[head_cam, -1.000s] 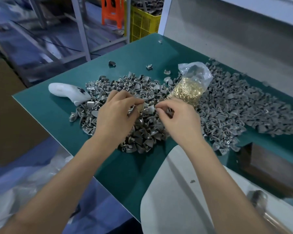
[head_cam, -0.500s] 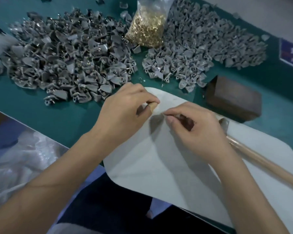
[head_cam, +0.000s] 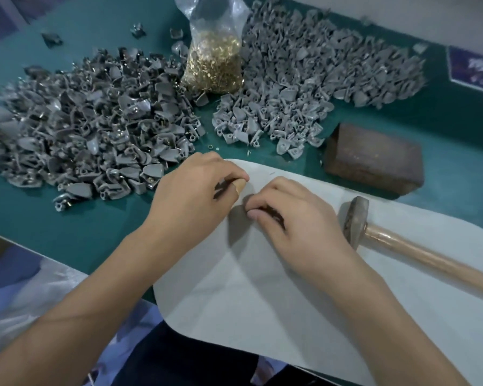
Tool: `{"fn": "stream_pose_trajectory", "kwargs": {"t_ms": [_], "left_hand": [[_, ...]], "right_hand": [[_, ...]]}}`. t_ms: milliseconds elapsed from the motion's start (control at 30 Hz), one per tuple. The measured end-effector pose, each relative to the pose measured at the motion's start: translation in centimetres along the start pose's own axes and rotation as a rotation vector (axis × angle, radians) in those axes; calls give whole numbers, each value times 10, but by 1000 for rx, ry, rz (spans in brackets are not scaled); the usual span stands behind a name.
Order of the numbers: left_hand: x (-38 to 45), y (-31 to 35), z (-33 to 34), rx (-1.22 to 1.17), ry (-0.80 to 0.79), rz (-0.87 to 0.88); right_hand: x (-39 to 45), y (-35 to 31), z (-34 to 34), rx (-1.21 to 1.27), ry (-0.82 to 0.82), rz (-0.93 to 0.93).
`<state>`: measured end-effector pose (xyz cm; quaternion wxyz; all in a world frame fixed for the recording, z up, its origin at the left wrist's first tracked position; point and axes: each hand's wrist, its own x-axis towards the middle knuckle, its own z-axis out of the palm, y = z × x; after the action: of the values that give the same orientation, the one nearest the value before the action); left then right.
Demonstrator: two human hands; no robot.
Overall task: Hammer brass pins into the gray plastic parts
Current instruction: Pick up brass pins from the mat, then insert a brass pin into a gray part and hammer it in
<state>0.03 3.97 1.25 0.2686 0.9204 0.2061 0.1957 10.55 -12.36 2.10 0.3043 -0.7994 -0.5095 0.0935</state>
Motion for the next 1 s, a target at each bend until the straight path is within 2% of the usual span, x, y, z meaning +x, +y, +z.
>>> {"fn": "stream_pose_trajectory", "kwargs": {"t_ms": [267,433,600,767,1000], "left_hand": [[49,21,8,7,-25,59],[49,15,18,-31,51,59],[45,8,26,-40,-24,117],[47,2,28,-21,-24,166],[49,10,30,21,-62,171]], "right_hand": [[-4,5,-17,88,163,54],[-6,6,-18,33,58,72],[-4,10,-22,45,59,69],[-5,8,-25,59,-61,50],[-5,9,-19,40,-15,63]]}}
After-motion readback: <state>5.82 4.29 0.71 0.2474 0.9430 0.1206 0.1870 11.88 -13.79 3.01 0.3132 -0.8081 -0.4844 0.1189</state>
